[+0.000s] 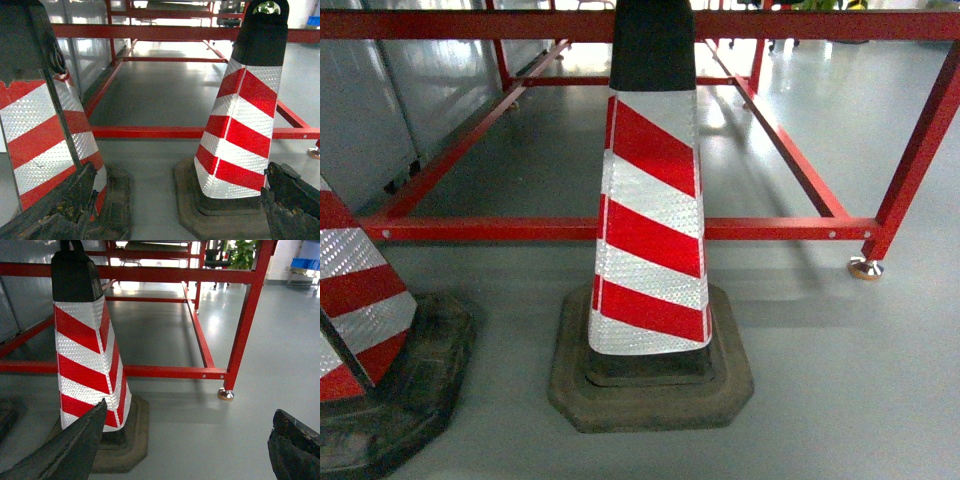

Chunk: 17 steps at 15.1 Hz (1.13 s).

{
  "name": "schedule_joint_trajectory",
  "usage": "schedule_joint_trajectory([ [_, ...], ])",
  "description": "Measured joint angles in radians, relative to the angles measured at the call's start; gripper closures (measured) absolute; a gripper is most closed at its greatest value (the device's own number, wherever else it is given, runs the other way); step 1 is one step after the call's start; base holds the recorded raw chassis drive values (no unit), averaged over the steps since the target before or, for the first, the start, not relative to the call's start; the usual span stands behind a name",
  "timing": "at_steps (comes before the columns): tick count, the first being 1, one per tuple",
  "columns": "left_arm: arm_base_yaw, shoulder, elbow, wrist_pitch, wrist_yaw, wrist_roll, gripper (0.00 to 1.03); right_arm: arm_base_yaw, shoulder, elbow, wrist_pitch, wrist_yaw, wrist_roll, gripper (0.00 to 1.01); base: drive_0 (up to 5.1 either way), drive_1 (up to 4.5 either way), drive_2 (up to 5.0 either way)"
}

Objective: Sort blue parts and orange caps into right shelf containers

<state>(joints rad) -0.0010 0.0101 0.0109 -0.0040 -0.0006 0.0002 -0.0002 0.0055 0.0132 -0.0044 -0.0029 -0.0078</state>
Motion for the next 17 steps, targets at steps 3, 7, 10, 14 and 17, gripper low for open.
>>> schedule_joint_trajectory([
  [3, 0.000, 0.000, 0.000, -0.004, 0.000, 0.000, 0.05, 0.000, 0.000, 0.000, -0.002, 0.000, 0.000, 0.03, 0.0, 0.00, 0.0],
  [7, 0.000, 0.000, 0.000, 0.000, -0.001, 0.000, 0.05, 0.000, 0.000, 0.000, -0.001, 0.002, 0.001, 0.03, 0.0, 0.00, 0.0],
  [10, 0.000, 0.000, 0.000, -0.001, -0.001, 0.000, 0.05, 0.000, 0.000, 0.000, 0.000, 0.002, 0.003, 0.03, 0.0, 0.00, 0.0],
  [14, 0.000, 0.000, 0.000, 0.000, -0.001, 0.000, 0.05, 0.000, 0.000, 0.000, -0.002, 0.003, 0.007, 0.03, 0.0, 0.00, 0.0],
  [17, 0.000, 0.000, 0.000, 0.000, 0.000, 0.000, 0.05, 0.000, 0.000, 0.000, 0.000, 0.003, 0.007, 0.03, 0.0, 0.00, 0.0],
])
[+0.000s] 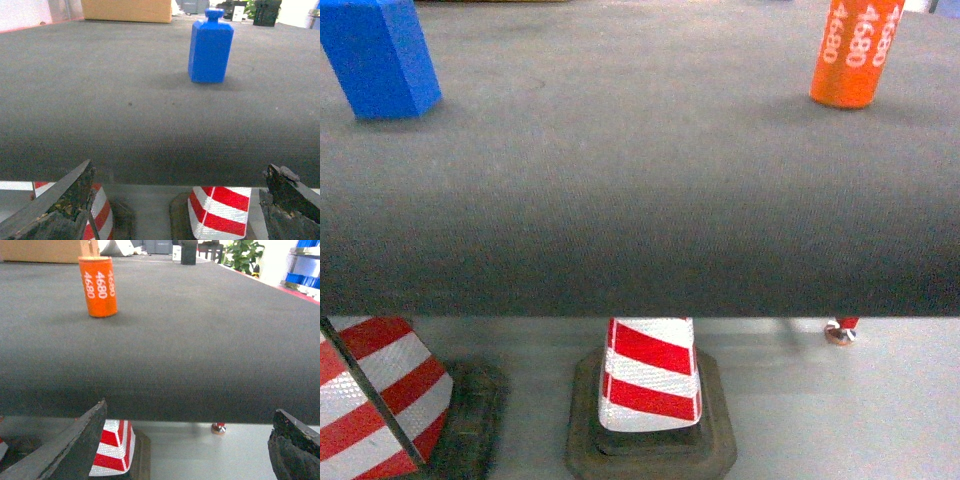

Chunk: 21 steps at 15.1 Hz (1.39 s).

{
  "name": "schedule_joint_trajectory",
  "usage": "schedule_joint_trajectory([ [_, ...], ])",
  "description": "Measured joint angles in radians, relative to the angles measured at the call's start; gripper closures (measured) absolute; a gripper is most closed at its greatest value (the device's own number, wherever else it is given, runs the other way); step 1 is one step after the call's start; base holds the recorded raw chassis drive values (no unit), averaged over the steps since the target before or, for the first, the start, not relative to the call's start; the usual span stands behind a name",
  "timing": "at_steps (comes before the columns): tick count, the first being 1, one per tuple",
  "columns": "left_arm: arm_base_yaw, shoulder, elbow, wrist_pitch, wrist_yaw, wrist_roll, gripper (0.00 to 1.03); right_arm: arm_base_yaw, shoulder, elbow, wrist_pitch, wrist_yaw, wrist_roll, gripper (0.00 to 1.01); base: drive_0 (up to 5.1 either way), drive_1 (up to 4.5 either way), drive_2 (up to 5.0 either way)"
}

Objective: Sort blue parts and orange caps into right shelf containers

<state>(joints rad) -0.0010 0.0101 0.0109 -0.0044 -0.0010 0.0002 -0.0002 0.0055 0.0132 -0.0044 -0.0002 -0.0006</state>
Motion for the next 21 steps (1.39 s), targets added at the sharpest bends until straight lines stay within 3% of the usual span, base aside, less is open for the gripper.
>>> schedule_joint_trajectory([
  [21, 0.000, 0.000, 0.000, 0.000, 0.000, 0.000, 0.05, 0.000, 0.000, 0.000, -0.001, 0.000, 0.001, 0.03, 0.0, 0.00, 0.0],
])
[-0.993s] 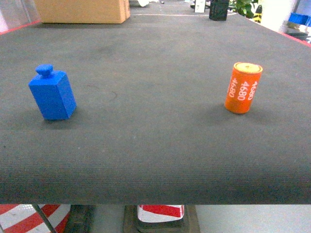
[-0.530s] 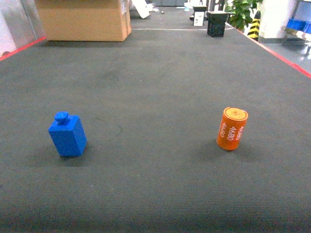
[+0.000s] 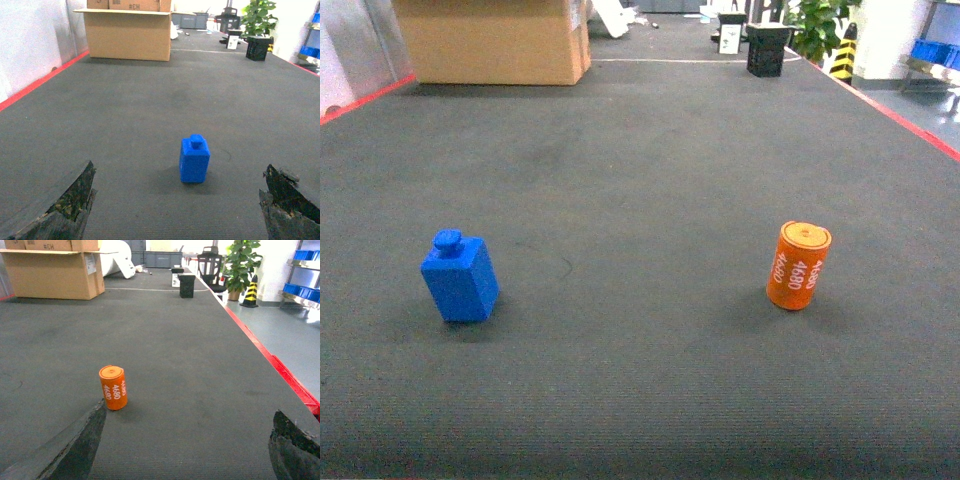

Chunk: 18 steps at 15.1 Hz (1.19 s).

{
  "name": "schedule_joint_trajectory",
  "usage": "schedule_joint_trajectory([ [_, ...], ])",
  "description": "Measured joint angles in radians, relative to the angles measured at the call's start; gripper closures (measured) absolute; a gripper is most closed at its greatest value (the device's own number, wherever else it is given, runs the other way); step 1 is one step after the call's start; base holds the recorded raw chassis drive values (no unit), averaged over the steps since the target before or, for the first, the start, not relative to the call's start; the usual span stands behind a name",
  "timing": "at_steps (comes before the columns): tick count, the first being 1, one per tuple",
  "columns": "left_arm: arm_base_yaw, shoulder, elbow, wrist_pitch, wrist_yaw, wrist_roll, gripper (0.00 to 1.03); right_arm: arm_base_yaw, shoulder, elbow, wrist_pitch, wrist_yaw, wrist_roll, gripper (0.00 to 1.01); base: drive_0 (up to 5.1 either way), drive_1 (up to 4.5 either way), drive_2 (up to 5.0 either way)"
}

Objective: Sort blue parts and orange caps into right shelf containers

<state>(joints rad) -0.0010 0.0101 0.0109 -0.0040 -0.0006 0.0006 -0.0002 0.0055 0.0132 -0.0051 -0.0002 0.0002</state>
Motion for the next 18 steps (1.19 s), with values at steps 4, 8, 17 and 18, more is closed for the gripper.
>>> schedule_joint_trajectory([
  [4, 0.000, 0.000, 0.000, 0.000, 0.000, 0.000, 0.05, 0.000, 0.000, 0.000, 0.000, 0.000, 0.000, 0.03, 0.0, 0.00, 0.0],
  [8, 0.000, 0.000, 0.000, 0.000, 0.000, 0.000, 0.05, 0.000, 0.000, 0.000, 0.000, 0.000, 0.000, 0.03, 0.0, 0.00, 0.0],
  [17, 0.000, 0.000, 0.000, 0.000, 0.000, 0.000, 0.05, 0.000, 0.000, 0.000, 0.000, 0.000, 0.000, 0.03, 0.0, 0.00, 0.0],
  [18, 0.000, 0.000, 0.000, 0.000, 0.000, 0.000, 0.05, 0.000, 0.000, 0.000, 0.000, 0.000, 0.000, 0.03, 0.0, 0.00, 0.0],
])
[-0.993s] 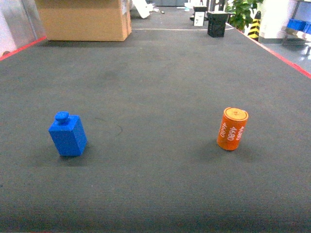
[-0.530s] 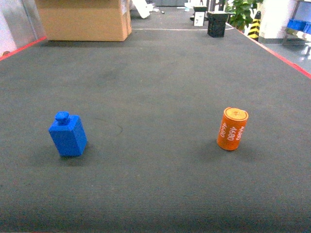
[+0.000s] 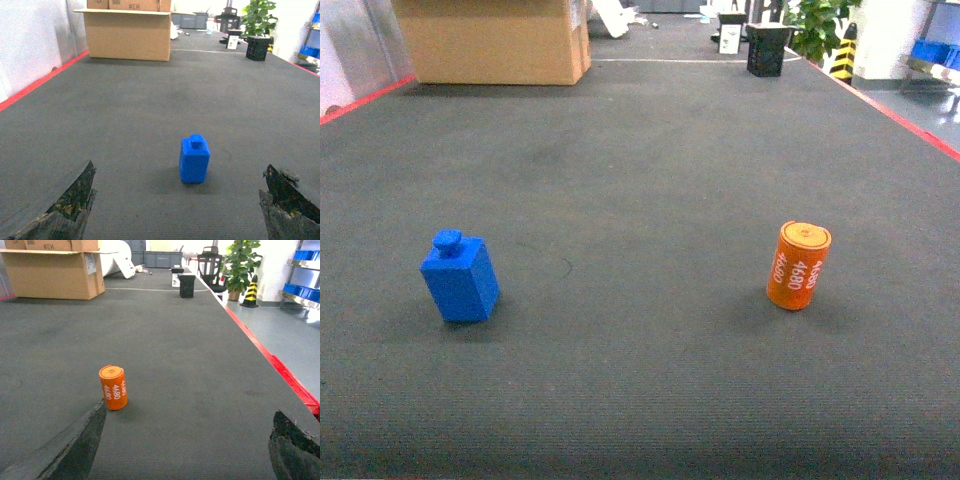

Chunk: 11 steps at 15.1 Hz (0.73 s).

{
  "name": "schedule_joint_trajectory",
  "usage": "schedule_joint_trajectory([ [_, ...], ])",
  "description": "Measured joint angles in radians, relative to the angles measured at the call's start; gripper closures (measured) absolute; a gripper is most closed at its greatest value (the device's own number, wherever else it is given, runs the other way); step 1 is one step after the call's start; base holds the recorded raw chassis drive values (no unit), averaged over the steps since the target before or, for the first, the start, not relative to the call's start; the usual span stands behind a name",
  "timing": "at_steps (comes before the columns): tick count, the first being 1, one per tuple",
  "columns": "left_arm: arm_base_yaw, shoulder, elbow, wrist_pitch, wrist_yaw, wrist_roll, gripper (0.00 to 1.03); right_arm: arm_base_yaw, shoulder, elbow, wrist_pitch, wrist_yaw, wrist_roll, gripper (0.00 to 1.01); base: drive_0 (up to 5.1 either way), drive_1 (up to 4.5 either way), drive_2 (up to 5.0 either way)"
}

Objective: Sort blue parts and orange caps into right shelf containers

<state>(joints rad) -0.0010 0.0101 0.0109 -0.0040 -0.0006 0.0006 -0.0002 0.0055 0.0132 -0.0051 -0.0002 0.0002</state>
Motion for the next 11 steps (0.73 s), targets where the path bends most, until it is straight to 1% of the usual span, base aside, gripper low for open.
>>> schedule_joint_trajectory([
  [11, 0.000, 0.000, 0.000, 0.000, 0.000, 0.000, 0.05, 0.000, 0.000, 0.000, 0.000, 0.000, 0.000, 0.03, 0.0, 0.00, 0.0],
])
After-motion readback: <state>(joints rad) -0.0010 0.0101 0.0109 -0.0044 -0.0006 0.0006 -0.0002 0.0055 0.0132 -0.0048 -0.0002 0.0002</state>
